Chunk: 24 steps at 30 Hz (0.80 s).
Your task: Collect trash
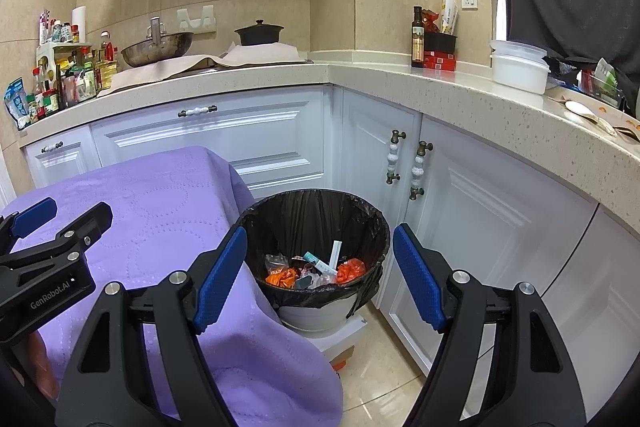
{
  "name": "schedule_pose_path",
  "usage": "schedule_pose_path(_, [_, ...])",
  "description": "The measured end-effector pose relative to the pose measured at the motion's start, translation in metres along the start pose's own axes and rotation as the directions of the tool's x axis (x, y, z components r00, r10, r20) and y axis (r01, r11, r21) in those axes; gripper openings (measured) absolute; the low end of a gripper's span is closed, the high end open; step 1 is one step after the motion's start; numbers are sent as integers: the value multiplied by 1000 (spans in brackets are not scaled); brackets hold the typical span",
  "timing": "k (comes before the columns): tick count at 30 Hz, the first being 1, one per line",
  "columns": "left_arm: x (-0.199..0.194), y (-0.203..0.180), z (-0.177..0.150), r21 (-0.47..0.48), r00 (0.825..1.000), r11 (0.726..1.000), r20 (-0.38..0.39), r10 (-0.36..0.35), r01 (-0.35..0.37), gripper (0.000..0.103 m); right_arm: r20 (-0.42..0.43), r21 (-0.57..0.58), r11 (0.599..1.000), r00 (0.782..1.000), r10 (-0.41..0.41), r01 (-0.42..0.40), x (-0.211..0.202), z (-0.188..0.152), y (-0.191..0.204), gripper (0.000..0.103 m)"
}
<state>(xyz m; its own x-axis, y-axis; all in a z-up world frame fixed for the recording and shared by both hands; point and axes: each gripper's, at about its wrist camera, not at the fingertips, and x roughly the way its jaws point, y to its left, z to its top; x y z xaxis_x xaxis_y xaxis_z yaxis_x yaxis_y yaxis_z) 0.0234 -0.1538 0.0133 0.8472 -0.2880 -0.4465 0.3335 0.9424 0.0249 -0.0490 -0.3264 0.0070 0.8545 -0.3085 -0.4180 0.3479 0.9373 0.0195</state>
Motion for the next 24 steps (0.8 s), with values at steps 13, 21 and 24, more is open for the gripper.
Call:
schedule_pose_path(13, [-1,-1,1,-1,1000,1000,-3,-6,6,84,-1,-1,1000,1000,-1,1,0,0,1,74])
schedule_pose_path(21, [0,1,1,-7,1000,1000,-6,-11,11,84,1,0,1000,1000,-1,1,0,0,1,74])
schedule_pose_path(24, [-1,1,2,-5,1000,1000,-2,-11,11,84,0,-1,1000,1000,0,0,0,0,0,74])
